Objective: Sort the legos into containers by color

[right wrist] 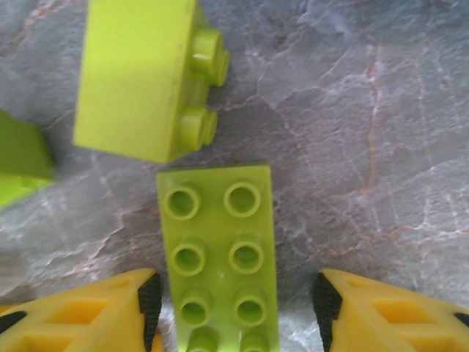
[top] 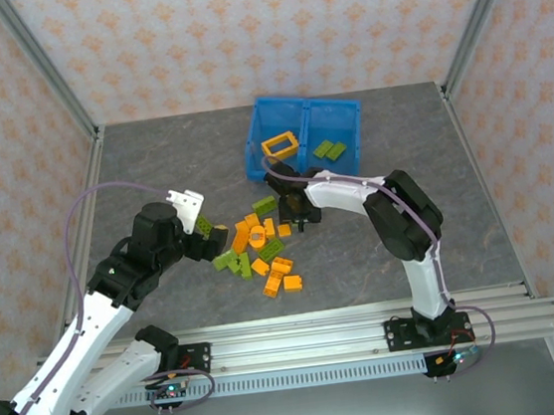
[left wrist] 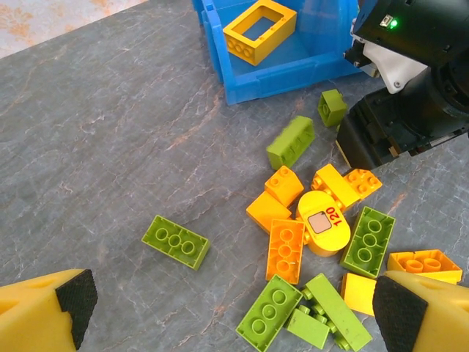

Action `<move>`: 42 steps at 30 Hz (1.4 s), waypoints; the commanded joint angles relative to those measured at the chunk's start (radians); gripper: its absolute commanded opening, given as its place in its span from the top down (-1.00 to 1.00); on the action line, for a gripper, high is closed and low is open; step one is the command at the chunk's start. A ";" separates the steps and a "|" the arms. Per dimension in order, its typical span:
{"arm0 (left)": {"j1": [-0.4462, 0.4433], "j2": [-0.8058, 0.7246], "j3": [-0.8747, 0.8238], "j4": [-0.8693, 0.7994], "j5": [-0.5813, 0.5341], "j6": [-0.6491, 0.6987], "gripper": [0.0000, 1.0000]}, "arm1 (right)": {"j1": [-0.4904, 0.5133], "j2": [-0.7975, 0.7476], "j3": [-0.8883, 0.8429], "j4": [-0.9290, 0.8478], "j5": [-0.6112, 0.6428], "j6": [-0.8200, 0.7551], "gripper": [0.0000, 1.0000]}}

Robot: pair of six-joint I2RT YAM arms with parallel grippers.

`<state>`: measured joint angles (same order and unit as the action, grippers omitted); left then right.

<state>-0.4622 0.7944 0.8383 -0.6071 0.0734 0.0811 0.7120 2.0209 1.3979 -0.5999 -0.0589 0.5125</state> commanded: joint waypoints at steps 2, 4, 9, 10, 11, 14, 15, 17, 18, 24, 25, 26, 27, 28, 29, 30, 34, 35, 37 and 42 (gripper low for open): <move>0.012 -0.010 0.000 0.036 0.014 0.021 -1.00 | 0.000 0.048 0.009 -0.012 0.000 0.015 -0.05; 0.015 -0.011 -0.002 0.036 0.015 0.022 -1.00 | 0.000 0.045 -0.009 -0.012 0.009 0.023 0.05; 0.022 -0.021 -0.010 0.043 0.051 0.025 -1.00 | 0.000 -0.030 -0.068 -0.010 0.033 0.041 0.23; 0.023 -0.024 -0.013 0.051 0.057 0.026 -1.00 | 0.001 -0.058 -0.078 -0.013 0.041 0.041 0.25; 0.023 -0.024 -0.016 0.054 0.061 0.029 -1.00 | 0.000 -0.089 -0.094 -0.017 0.047 0.042 0.27; 0.025 -0.022 -0.022 0.055 0.090 0.056 -1.00 | -0.001 -0.197 -0.133 -0.038 0.083 0.042 0.29; 0.025 -0.024 -0.025 0.059 0.102 0.058 -1.00 | -0.002 -0.234 -0.143 -0.046 0.096 0.042 0.30; 0.025 -0.032 -0.038 0.076 0.143 0.080 -1.00 | -0.002 -0.313 -0.151 -0.067 0.134 0.040 0.30; 0.025 -0.038 -0.045 0.086 0.159 0.088 -1.00 | -0.004 -0.345 -0.149 -0.077 0.151 0.037 0.30; 0.025 -0.096 -0.093 0.130 0.216 0.143 -1.00 | -0.068 -0.470 -0.055 -0.100 0.261 -0.011 0.30; 0.025 -0.108 -0.102 0.130 0.227 0.153 -1.00 | -0.092 -0.469 -0.032 -0.095 0.267 -0.025 0.30; 0.025 -0.117 -0.107 0.131 0.233 0.156 -1.00 | -0.118 -0.459 -0.009 -0.089 0.266 -0.037 0.30; 0.025 -0.123 -0.111 0.128 0.236 0.161 -1.00 | -0.148 -0.441 0.020 -0.087 0.256 -0.051 0.30; 0.025 -0.126 -0.111 0.119 0.239 0.167 -1.00 | -0.177 -0.413 0.059 -0.089 0.246 -0.065 0.30; 0.025 -0.127 -0.110 0.111 0.237 0.171 -1.00 | -0.199 -0.386 0.088 -0.090 0.232 -0.079 0.30; 0.025 -0.126 -0.108 0.103 0.233 0.173 -1.00 | -0.226 -0.349 0.130 -0.094 0.215 -0.096 0.31; 0.023 -0.126 -0.104 0.096 0.220 0.175 -1.00 | -0.302 -0.168 0.318 -0.145 0.175 -0.132 0.31; 0.024 -0.127 -0.104 0.094 0.216 0.177 -1.00 | -0.315 -0.127 0.361 -0.156 0.168 -0.134 0.31; 0.023 -0.128 -0.106 0.095 0.215 0.181 -1.00 | -0.338 -0.034 0.456 -0.179 0.159 -0.138 0.31; 0.023 -0.128 -0.111 0.105 0.229 0.197 -1.00 | -0.366 0.191 0.705 -0.262 0.148 -0.140 0.30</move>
<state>-0.4488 0.6758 0.7376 -0.5182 0.2855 0.2481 0.3553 2.1437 1.9972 -0.7631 0.0929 0.3912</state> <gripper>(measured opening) 0.998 0.351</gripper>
